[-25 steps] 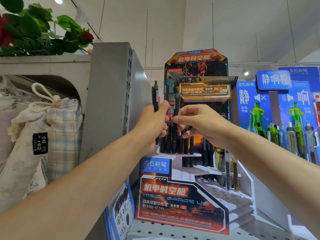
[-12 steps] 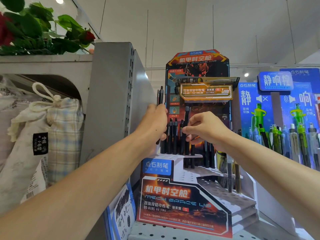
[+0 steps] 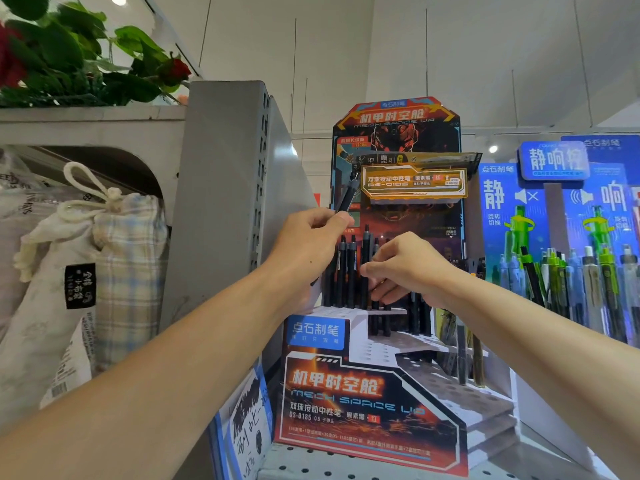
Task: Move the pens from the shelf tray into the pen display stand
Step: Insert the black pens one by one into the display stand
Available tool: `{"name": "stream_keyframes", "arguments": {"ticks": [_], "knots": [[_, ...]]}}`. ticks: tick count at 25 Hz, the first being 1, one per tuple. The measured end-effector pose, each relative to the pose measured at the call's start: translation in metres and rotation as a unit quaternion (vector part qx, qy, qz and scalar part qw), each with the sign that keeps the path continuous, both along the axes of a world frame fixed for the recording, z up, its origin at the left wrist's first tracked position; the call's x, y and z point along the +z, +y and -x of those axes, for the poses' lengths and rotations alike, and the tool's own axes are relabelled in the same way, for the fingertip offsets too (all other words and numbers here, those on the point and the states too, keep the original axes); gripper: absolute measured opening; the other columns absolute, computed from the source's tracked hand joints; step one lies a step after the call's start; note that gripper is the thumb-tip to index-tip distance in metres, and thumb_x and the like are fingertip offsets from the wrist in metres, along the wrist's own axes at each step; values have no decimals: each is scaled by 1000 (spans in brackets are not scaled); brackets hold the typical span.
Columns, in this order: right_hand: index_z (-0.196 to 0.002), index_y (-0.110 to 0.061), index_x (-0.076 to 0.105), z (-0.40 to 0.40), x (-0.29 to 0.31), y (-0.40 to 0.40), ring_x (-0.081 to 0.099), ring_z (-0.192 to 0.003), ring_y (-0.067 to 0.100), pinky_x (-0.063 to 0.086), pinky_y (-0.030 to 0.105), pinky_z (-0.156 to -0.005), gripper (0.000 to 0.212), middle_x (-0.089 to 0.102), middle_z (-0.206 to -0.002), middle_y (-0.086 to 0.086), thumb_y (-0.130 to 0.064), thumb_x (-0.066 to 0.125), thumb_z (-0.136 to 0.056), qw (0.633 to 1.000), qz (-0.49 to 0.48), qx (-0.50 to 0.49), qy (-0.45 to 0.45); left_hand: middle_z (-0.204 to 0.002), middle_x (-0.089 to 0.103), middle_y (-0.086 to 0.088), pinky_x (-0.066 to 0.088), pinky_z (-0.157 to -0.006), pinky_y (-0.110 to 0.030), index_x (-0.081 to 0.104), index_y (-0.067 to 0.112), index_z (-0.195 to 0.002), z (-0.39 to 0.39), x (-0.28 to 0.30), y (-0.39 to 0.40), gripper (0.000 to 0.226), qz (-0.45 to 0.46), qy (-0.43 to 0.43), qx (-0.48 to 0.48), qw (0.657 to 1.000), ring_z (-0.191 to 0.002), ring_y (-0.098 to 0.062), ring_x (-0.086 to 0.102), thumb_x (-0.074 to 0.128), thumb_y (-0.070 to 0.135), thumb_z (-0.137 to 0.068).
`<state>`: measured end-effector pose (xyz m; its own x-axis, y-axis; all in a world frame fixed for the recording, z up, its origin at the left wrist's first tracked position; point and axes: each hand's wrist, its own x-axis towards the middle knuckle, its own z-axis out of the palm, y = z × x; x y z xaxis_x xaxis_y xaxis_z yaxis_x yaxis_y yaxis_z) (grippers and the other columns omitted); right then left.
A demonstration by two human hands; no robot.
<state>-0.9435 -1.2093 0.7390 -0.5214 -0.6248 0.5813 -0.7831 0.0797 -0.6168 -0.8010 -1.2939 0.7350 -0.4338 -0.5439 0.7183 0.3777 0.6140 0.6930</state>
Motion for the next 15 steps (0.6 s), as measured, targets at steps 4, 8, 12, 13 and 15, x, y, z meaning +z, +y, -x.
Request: {"name": "stream_keyframes", "arguments": {"ticks": [4,8,12,13,15], "knots": [[-76,-3,74,1,-4,-2,72,-56,16,45,18,-41,21,76,-68,7,-21,75,-88,998,-42,-39,22,-100,60,20,32,-64,-15,69,27,-119,2,-1,-6,25,0,2,5,1000,-85,6,48,60,38,-99],[-73,-7,73,0,-5,-3,60,-42,5,35,10,-33,21,75,-63,1,-23,76,-87,996,-51,-59,32,-115,65,11,40,-78,-23,67,25,-123,3,-1,-7,29,2,-2,8,1000,-90,1,52,61,38,-98],[-80,-6,74,-2,-2,-1,59,-44,7,36,11,-35,22,75,-65,1,-26,74,-88,995,-78,-54,43,-125,66,2,45,-98,-34,67,21,-125,2,-2,-2,30,-14,0,-11,1000,-114,-14,56,60,34,-99],[-81,-7,74,-3,-2,0,60,-45,7,40,13,-38,23,75,-64,0,-29,74,-89,992,-89,-67,62,-126,66,0,45,-102,-37,67,20,-125,1,-2,-1,30,-18,1,-15,1000,-118,-17,56,60,33,-99],[-80,-11,73,-4,0,3,62,-54,8,49,22,-53,27,74,-65,-2,-37,73,-89,985,-79,-101,119,-125,67,-1,46,-100,-35,66,19,-126,0,-1,0,30,-19,5,-20,1000,-120,-18,57,60,32,-99]]}}
